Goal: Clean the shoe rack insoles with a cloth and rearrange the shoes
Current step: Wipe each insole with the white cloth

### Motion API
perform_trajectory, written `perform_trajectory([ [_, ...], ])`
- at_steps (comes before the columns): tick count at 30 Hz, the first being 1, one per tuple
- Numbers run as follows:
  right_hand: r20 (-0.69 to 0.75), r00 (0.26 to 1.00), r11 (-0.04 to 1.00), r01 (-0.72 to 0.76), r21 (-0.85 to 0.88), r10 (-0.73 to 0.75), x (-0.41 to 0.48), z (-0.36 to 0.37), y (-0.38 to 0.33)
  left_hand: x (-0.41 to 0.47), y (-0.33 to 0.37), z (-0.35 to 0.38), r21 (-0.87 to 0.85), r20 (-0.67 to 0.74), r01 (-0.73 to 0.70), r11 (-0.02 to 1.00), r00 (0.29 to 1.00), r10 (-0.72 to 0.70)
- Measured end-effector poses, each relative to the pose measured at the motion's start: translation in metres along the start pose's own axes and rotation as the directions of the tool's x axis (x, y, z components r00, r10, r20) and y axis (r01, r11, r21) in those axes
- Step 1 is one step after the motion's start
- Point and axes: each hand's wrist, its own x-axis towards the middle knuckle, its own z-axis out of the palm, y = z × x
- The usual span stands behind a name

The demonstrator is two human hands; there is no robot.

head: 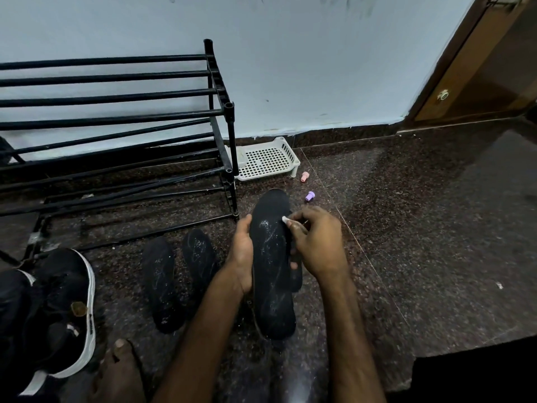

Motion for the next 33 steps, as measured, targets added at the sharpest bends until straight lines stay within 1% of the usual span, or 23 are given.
perform_trajectory([
  [3,0.028,0.999,0.999,-0.027,-0.042,0.028,-0.001,0.005,-0.002,0.001,-0.001,0.003,0.102,-0.05,0.013,0.995,0.999,-0.008],
  [6,-0.016,0.999,0.998,-0.033,-0.045,0.032,0.0,0.003,-0.006,0.001,0.0,0.005,0.132,-0.058,0.003,0.991,0.998,0.005],
  [7,-0.004,1.0,0.999,-0.014,-0.036,0.014,0.001,0.002,-0.008,0.0,0.002,0.004,0.137,-0.062,-0.007,0.991,0.998,0.015],
  [9,0.122,0.992,1.0,0.011,0.006,-0.011,0.002,-0.003,-0.01,0.001,0.003,0.002,0.152,-0.084,-0.023,0.988,0.996,0.036],
  [11,0.287,0.958,0.999,-0.026,0.036,0.015,0.003,-0.011,-0.008,0.0,0.003,0.0,0.175,-0.109,-0.03,0.984,0.993,0.05],
  [12,0.309,0.95,0.999,-0.041,0.008,0.037,0.004,-0.014,-0.006,0.0,0.003,0.0,0.177,-0.111,-0.025,0.984,0.993,0.045],
  [13,0.274,0.96,0.998,-0.05,-0.036,0.058,0.005,-0.015,-0.005,0.0,0.001,0.001,0.177,-0.105,-0.016,0.984,0.994,0.035],
  [15,0.096,0.992,0.991,-0.075,-0.106,0.085,0.006,-0.012,-0.004,0.0,-0.003,0.004,0.201,-0.089,-0.005,0.98,0.996,0.023],
  [16,0.011,0.997,0.991,-0.079,-0.11,0.081,0.005,-0.009,-0.007,0.0,-0.005,0.006,0.208,-0.091,-0.011,0.978,0.995,0.03],
  [17,-0.034,0.998,0.994,-0.064,-0.091,0.062,0.005,-0.006,-0.011,0.001,-0.005,0.007,0.204,-0.099,-0.021,0.979,0.994,0.042],
  [18,-0.01,0.999,0.997,-0.046,-0.064,0.045,0.005,-0.004,-0.013,0.001,-0.004,0.008,0.192,-0.109,-0.031,0.981,0.993,0.053],
  [20,0.172,0.984,0.999,-0.041,-0.014,0.043,0.005,-0.005,-0.016,0.001,-0.001,0.005,0.173,-0.137,-0.047,0.984,0.988,0.071],
  [21,0.264,0.962,0.998,-0.062,-0.022,0.065,0.005,-0.007,-0.016,0.001,0.0,0.004,0.171,-0.156,-0.056,0.984,0.984,0.083],
  [22,0.298,0.95,0.995,-0.082,-0.054,0.095,0.005,-0.008,-0.016,0.001,0.001,0.003,0.163,-0.168,-0.059,0.985,0.982,0.087],
  [23,0.272,0.954,0.991,-0.108,-0.084,0.127,0.005,-0.009,-0.015,0.001,0.001,0.003,0.158,-0.175,-0.056,0.986,0.981,0.083],
  [25,0.111,0.979,0.979,-0.153,-0.131,0.168,0.005,-0.008,-0.017,0.001,-0.002,0.006,0.182,-0.189,-0.048,0.982,0.978,0.083],
  [26,0.031,0.987,0.977,-0.152,-0.149,0.158,0.004,-0.006,-0.019,0.001,-0.003,0.008,0.197,-0.196,-0.058,0.979,0.976,0.098],
  [27,-0.003,0.991,0.982,-0.134,-0.137,0.134,0.004,-0.005,-0.021,0.002,-0.004,0.009,0.211,-0.203,-0.071,0.975,0.972,0.115],
  [28,0.028,0.993,0.989,-0.107,-0.101,0.111,0.004,-0.004,-0.023,0.002,-0.004,0.008,0.216,-0.208,-0.081,0.973,0.97,0.127],
  [29,0.11,0.99,0.995,-0.086,-0.052,0.091,0.005,-0.005,-0.024,0.001,-0.003,0.007,0.22,-0.218,-0.085,0.972,0.967,0.134],
  [31,0.307,0.946,0.994,-0.105,-0.025,0.107,0.004,-0.008,-0.026,-0.001,0.0,0.004,0.231,-0.249,-0.089,0.969,0.957,0.148],
  [32,0.339,0.929,0.989,-0.133,-0.063,0.147,0.004,-0.009,-0.024,-0.001,0.001,0.004,0.231,-0.256,-0.092,0.969,0.955,0.152],
  [33,0.302,0.934,0.981,-0.168,-0.102,0.191,0.004,-0.01,-0.021,0.0,0.0,0.003,0.222,-0.255,-0.086,0.971,0.956,0.143],
])
